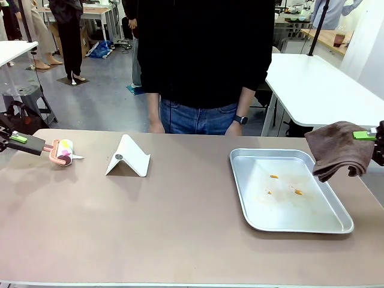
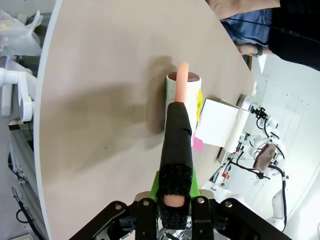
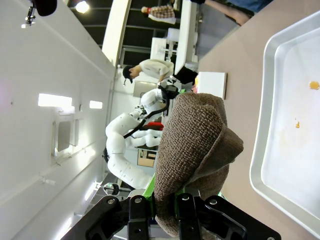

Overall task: Clean the surface of the table.
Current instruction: If a person points to the right, clean the right side of the table with your right hand, and if they point to the left, clean the left side with your left hand.

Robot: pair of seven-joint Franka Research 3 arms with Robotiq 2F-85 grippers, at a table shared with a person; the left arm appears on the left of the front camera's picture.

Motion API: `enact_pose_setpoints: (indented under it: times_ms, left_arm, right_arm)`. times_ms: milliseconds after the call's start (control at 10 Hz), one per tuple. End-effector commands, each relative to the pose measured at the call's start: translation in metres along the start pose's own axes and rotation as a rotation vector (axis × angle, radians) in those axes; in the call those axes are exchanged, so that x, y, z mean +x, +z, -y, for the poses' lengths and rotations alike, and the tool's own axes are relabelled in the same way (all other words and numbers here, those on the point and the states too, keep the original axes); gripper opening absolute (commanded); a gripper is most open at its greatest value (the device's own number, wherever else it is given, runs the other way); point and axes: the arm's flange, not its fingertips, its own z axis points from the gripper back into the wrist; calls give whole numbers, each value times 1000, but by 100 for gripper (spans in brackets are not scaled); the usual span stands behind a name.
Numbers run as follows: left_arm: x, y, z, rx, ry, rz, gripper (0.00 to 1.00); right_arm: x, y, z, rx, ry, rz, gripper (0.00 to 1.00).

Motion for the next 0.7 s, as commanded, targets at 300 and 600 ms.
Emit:
enact_pose_setpoints:
  times_ms: [300,600]
  left_arm:
    - [2,-43,19,114,16,3,4]
    - [7,-63,30,128,12,-28,4]
  right_arm:
    - [-2,1,-5,-2,-8,-5,0]
    - [-2,1,-5,-2,-8,-5,0]
